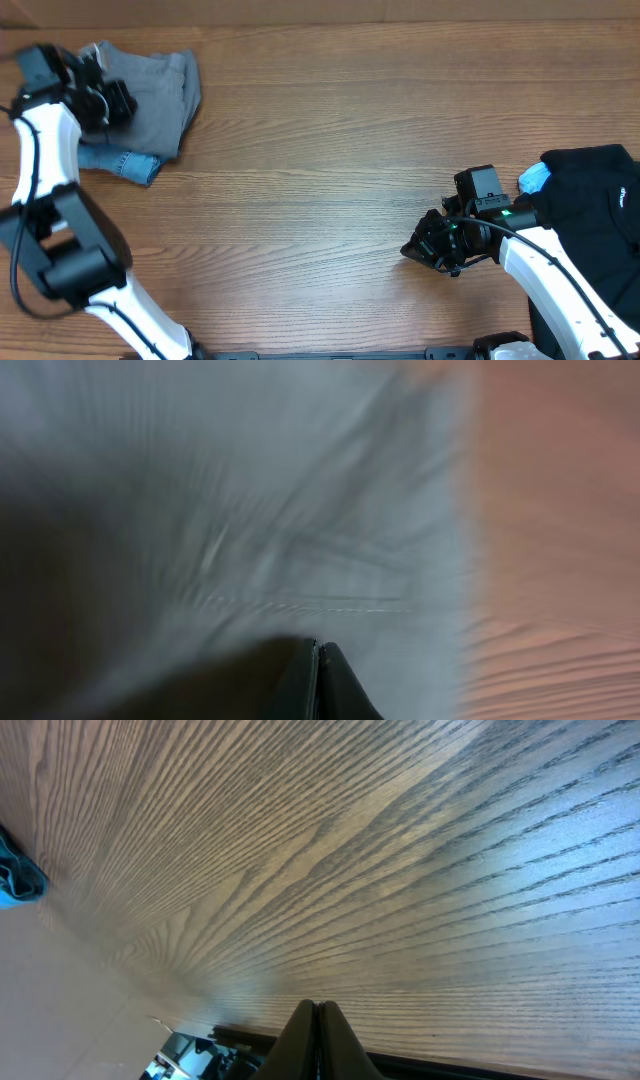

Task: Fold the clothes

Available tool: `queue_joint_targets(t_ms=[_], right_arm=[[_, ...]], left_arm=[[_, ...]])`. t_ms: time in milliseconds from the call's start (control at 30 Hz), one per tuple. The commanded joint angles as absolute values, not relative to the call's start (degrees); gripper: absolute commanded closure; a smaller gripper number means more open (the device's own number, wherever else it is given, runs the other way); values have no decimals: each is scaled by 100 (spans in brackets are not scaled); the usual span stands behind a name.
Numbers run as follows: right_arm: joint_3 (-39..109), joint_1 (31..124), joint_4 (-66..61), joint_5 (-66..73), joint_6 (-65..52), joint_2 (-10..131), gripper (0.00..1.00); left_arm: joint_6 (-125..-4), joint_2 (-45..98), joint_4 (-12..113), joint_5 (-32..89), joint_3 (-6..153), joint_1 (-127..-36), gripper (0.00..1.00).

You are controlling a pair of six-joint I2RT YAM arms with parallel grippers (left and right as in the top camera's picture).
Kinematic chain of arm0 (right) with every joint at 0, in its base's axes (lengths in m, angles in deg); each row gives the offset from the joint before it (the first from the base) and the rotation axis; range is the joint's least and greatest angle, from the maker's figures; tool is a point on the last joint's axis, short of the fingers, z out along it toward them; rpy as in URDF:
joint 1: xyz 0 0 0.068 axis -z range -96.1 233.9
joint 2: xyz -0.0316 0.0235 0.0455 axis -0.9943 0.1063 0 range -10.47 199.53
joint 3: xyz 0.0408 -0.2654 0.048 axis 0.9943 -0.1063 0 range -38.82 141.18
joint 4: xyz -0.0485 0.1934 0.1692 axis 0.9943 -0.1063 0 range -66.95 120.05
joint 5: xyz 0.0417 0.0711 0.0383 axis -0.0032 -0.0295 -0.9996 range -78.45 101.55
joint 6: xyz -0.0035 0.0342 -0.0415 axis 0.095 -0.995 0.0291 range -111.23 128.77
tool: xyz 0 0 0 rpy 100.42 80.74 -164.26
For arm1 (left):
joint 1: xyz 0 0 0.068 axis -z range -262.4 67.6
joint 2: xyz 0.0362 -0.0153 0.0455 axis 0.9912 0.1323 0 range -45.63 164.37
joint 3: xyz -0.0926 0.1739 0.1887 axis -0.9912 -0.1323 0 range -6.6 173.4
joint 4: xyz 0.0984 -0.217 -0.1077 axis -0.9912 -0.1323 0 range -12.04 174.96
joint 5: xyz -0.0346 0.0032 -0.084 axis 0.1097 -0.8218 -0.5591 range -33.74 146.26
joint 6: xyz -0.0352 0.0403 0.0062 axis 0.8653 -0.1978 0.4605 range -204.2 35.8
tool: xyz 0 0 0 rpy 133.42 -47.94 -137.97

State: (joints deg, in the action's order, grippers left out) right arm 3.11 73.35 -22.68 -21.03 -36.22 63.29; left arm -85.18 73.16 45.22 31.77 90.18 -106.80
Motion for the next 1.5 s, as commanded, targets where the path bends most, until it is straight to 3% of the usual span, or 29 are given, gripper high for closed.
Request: queue_joint_targets(t_ms=[0,200,400,533,733,1033,1133,1367,1467], right_arm=[[370,7303,-2283,-2074,-3596,6250,96],[370,7303,-2278,-2074,-3596,6250,96],[370,7303,-2278,-2074,-3596,6250,96],[370,7303,-2276,-2072,-3596,6250,96],[370,7303,-2281,-2076,-3594,6250,96],[370,7303,-2281,-2072,-3572,6250,96],[370,7303,-2276,-2070,-3572,6250,96],[370,7303,-2276,-2068,-3419,6250,96],[370,7303,-2259,-2068,-3419,6250,96]], left_arm=[[-8286,7925,4196,3625,8891,-10969,96],[-8277,7807,3892,3350,8891,-11030,96],[-8345,6374,3811,3278,8893,-10975,96],[-8336,5591,3918,4440,8893,-10986,87],[-7615,6113,3549,5225,8834,-11085,79],[-7781,7554,3138,4049,8827,-10927,75],[-7779,7362,2963,3769,8854,-10921,77],[-7842,5982,3304,4067,8895,-11028,65],[-7844,5757,3538,4598,8895,-11122,71]])
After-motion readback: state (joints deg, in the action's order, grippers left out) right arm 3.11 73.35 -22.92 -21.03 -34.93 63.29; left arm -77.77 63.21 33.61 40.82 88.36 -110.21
